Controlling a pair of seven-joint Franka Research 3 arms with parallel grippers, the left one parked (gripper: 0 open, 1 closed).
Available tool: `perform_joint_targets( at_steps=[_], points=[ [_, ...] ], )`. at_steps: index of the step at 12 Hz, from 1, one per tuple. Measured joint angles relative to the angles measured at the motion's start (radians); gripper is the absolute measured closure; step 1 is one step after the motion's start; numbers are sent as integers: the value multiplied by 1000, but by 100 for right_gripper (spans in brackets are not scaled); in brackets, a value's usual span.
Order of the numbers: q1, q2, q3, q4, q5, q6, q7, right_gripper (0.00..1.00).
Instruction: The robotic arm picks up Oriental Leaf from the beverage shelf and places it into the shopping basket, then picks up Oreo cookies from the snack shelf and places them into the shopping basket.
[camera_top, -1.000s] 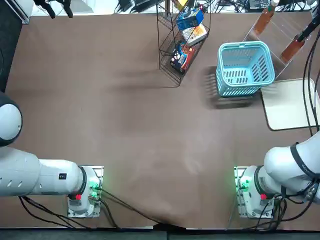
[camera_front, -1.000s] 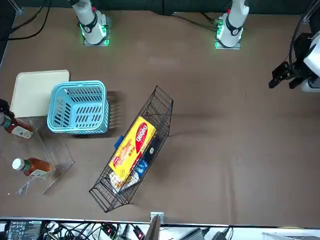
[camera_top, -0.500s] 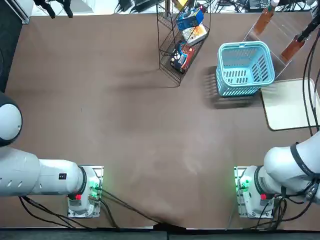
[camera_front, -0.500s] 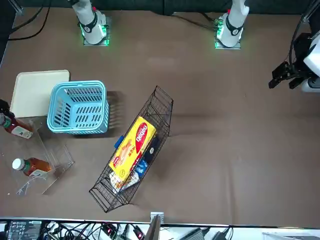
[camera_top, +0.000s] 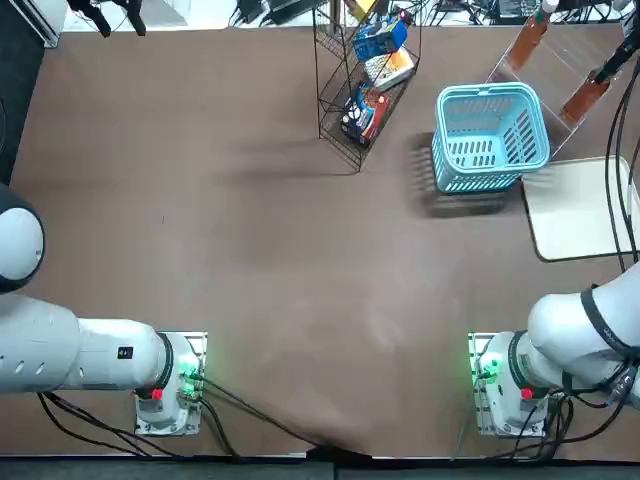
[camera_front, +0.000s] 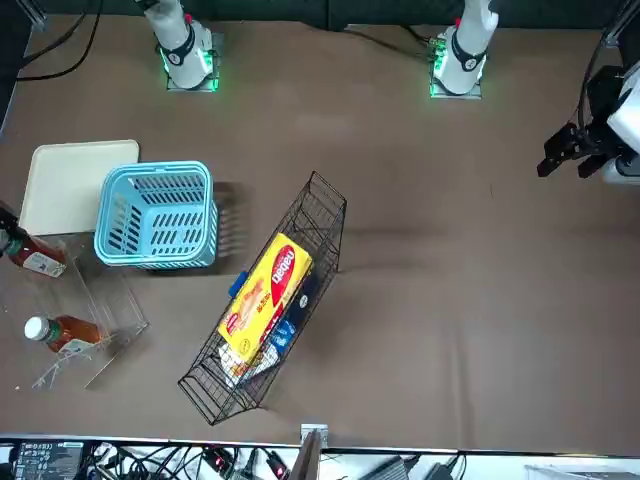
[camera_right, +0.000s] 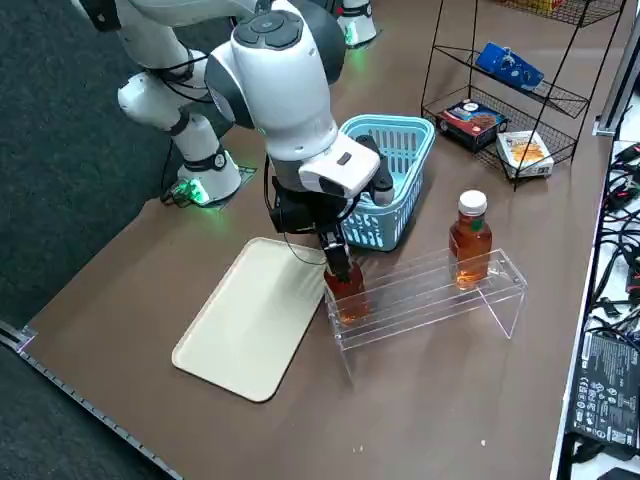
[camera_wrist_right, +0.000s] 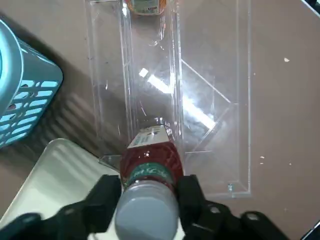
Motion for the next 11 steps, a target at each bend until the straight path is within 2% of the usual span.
perform_joint_targets(
  at_steps=[1,2,11],
  points=[
    [0,0,0,0,0,2,0,37],
    [0,-1,0,0,0,2,0,41],
    [1,-2,1,1,0,2,-7,43]
  ],
)
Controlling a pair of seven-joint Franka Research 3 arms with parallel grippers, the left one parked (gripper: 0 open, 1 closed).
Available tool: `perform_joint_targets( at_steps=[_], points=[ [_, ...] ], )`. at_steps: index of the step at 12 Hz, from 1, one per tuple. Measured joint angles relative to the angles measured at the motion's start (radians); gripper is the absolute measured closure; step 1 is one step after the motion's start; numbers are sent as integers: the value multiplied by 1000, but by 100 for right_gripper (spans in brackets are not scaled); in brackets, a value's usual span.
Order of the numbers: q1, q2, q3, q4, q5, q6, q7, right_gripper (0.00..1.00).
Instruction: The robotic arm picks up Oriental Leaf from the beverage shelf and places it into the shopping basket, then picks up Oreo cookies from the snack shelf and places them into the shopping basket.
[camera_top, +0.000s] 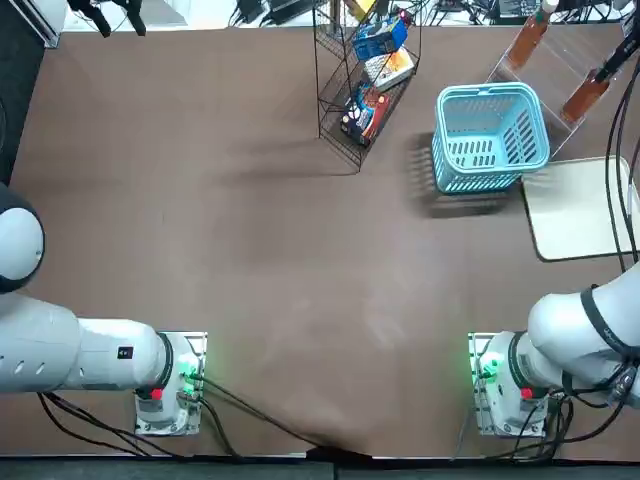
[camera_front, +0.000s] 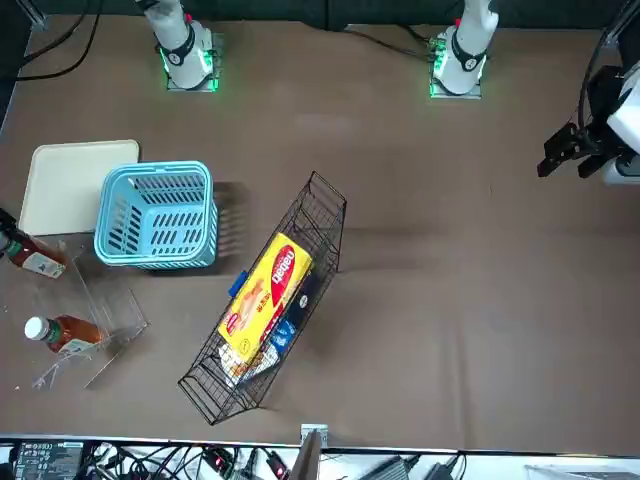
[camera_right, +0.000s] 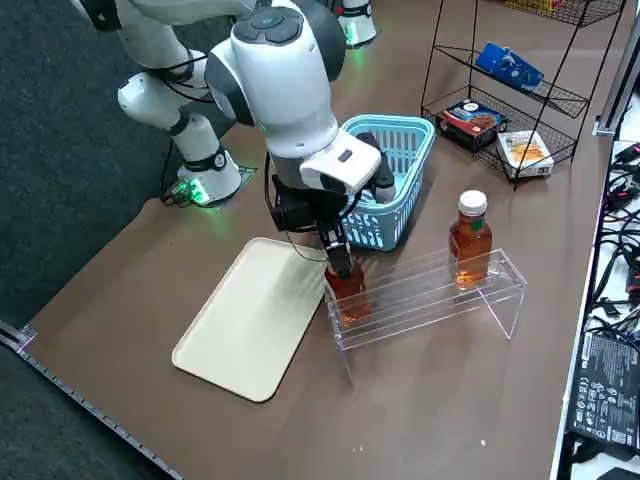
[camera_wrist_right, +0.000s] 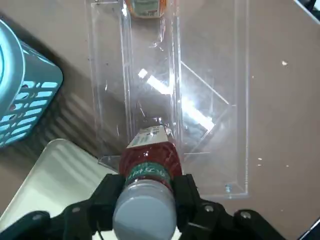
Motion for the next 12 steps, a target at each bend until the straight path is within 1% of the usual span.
perform_joint_targets(
  at_steps=[2,3,7,10,12],
  points=[
    [1,-12,4,6,0,-5,0,43],
    [3,-44,9,14,0,-31,1,43],
    [4,-117,11,49,0,-140,1,43],
    [4,-158,13,96,0,-233,1,43],
    [6,-182,17,112,0,-265,3,43]
  ],
)
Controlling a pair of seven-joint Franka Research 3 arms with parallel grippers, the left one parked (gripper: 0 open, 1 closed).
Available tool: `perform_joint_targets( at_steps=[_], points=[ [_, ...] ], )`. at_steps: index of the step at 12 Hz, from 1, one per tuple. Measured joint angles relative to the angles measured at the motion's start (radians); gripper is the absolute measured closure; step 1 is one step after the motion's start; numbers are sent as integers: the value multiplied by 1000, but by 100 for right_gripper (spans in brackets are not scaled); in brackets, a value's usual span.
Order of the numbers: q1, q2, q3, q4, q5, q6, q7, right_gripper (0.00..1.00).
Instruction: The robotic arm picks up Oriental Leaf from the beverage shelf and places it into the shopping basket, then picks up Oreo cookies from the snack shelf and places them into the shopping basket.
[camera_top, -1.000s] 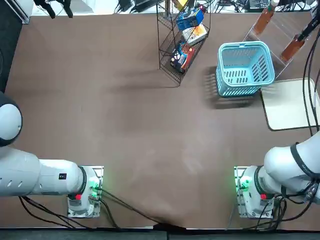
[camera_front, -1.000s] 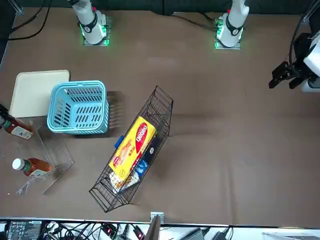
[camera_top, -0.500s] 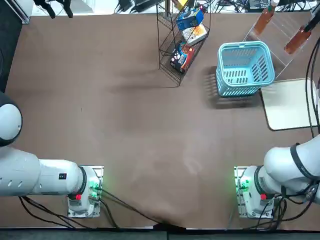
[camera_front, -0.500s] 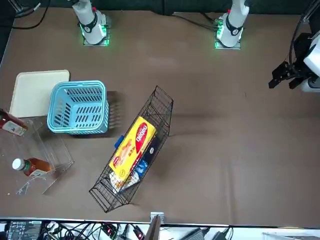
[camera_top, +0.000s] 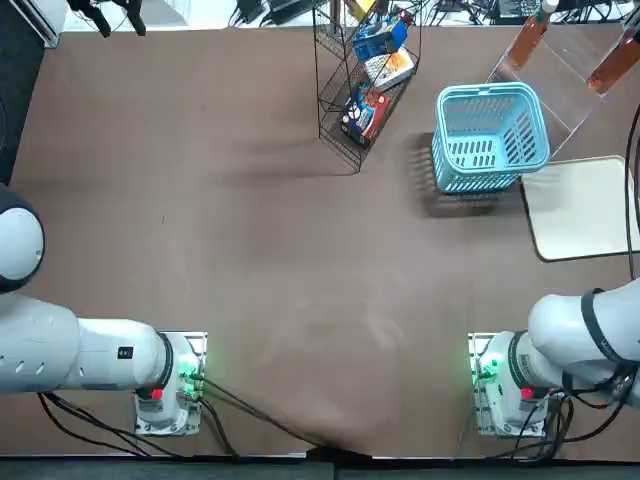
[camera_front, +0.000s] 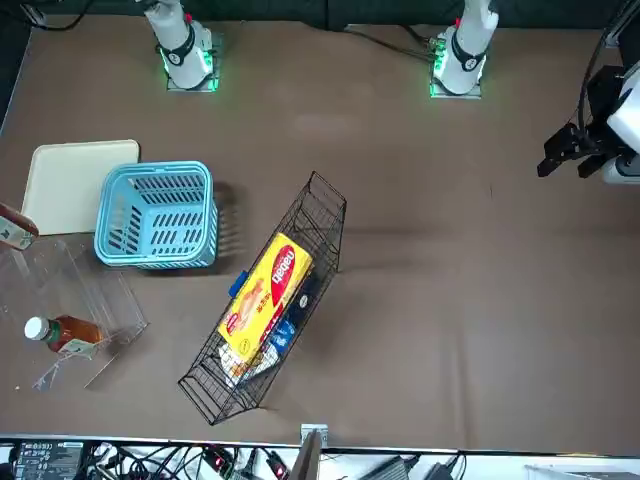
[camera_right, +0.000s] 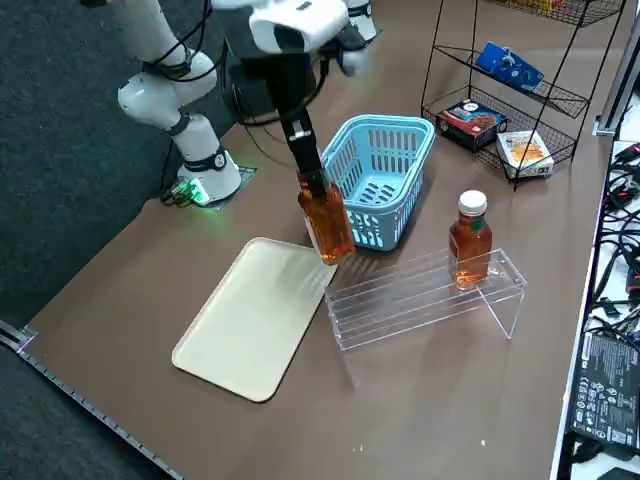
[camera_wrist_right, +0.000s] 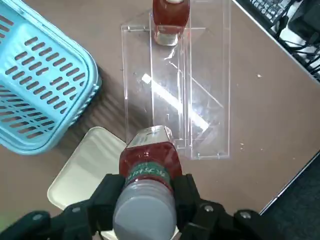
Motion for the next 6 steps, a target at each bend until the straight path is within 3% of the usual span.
perform_joint_targets(
  at_steps=[2,6],
  points=[
    [14,-23,3,1,0,-42,41,43],
    [86,-61,6,0,0,-147,273,43]
  ],
)
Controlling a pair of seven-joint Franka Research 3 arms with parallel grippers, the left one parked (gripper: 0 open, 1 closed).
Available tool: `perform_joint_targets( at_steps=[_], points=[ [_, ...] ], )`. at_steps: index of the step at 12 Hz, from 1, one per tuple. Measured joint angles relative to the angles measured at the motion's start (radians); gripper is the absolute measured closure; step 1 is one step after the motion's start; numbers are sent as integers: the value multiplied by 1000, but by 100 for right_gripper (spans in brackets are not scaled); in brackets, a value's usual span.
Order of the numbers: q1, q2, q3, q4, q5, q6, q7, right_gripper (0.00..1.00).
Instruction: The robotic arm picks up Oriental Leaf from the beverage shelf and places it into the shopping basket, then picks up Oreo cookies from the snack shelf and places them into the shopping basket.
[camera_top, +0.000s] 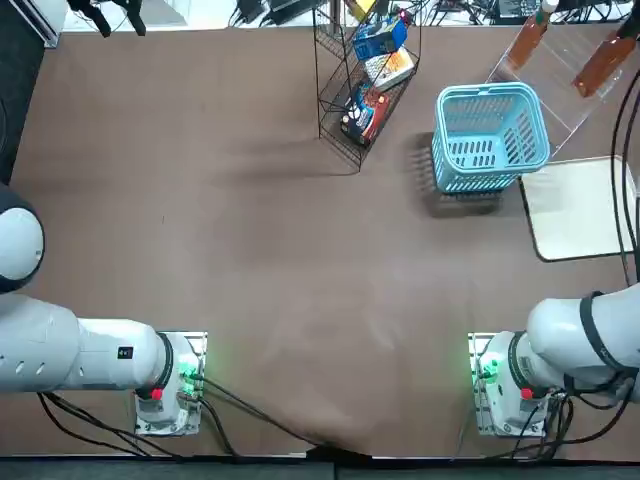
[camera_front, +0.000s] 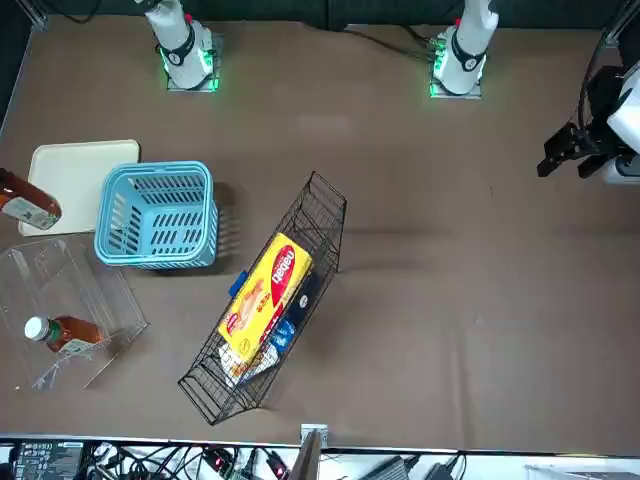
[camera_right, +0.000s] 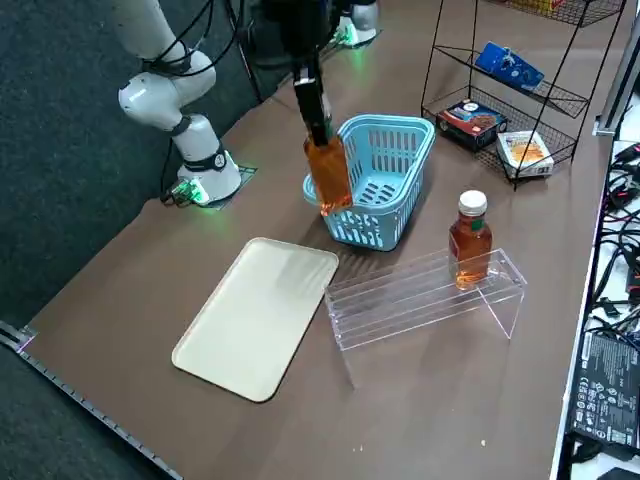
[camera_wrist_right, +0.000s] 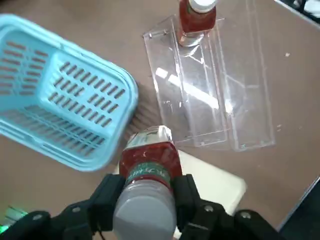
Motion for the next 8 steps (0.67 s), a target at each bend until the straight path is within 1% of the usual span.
perform_joint_targets(
  at_steps=[5,6,8],
  points=[
    [117,-42,4,-11,0,-87,400,43],
    [164,-71,7,-53,0,-89,544,43],
    [209,-108,9,-113,0,-77,660,43]
  ],
)
